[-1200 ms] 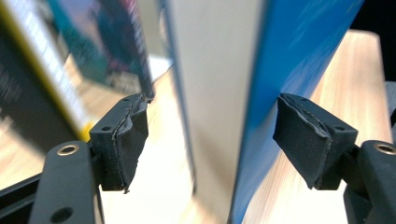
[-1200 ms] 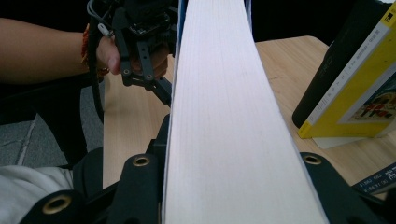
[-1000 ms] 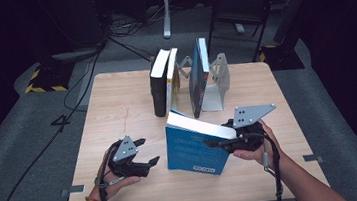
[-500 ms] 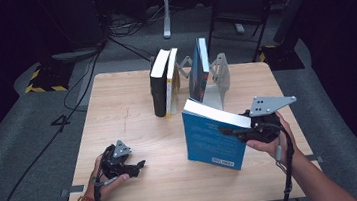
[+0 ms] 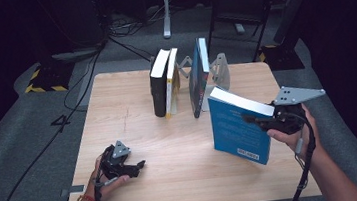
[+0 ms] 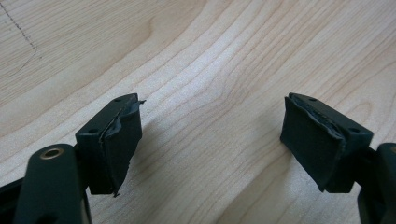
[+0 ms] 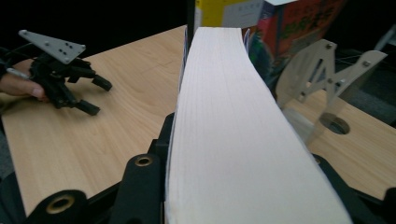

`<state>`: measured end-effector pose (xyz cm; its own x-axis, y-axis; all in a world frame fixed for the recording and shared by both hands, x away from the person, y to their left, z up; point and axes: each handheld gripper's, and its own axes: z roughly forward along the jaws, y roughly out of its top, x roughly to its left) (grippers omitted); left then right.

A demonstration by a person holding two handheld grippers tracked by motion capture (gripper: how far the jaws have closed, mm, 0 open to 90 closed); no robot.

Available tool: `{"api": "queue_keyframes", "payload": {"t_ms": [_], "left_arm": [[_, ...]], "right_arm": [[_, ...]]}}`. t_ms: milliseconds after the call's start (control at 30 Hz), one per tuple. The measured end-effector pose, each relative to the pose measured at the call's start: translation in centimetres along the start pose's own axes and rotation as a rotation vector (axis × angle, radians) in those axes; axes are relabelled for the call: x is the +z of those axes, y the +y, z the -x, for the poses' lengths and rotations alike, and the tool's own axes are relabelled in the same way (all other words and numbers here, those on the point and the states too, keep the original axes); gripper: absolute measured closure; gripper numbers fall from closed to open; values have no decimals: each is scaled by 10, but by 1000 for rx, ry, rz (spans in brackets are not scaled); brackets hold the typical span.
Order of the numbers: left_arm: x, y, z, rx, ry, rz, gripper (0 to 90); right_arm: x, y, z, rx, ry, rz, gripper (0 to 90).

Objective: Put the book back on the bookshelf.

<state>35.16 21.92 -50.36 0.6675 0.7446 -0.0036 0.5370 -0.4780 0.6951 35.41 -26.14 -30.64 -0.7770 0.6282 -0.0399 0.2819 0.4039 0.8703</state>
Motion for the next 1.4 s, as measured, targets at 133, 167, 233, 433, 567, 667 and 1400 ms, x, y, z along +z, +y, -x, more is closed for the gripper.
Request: {"api": "queue_keyframes", "payload": {"t_ms": [133, 167, 233, 433, 567, 667, 1400], "left_arm": [[0, 0, 0, 0, -1, 0, 204], [0, 0, 0, 0, -1, 0, 204], [0, 0, 0, 1, -1, 0, 204], [1, 0, 0, -8, -7, 2, 201], [1, 0, 1, -9, -9, 1, 197], [1, 0, 1, -10, -7, 3, 197], [1, 1, 1, 4, -8, -1, 197]], "right_arm": [[-7, -1, 10, 17, -45, 1, 610], [-8, -1, 12, 29, -59, 6, 609], [-10, 0, 19, 44, -83, 10, 610], [-10, 5, 32, 67, -139, 13, 609], [-3, 10, 38, 86, -169, 22, 609], [3, 15, 41, 96, -184, 29, 609], [58, 65, 55, 199, -297, 57, 609]]}}
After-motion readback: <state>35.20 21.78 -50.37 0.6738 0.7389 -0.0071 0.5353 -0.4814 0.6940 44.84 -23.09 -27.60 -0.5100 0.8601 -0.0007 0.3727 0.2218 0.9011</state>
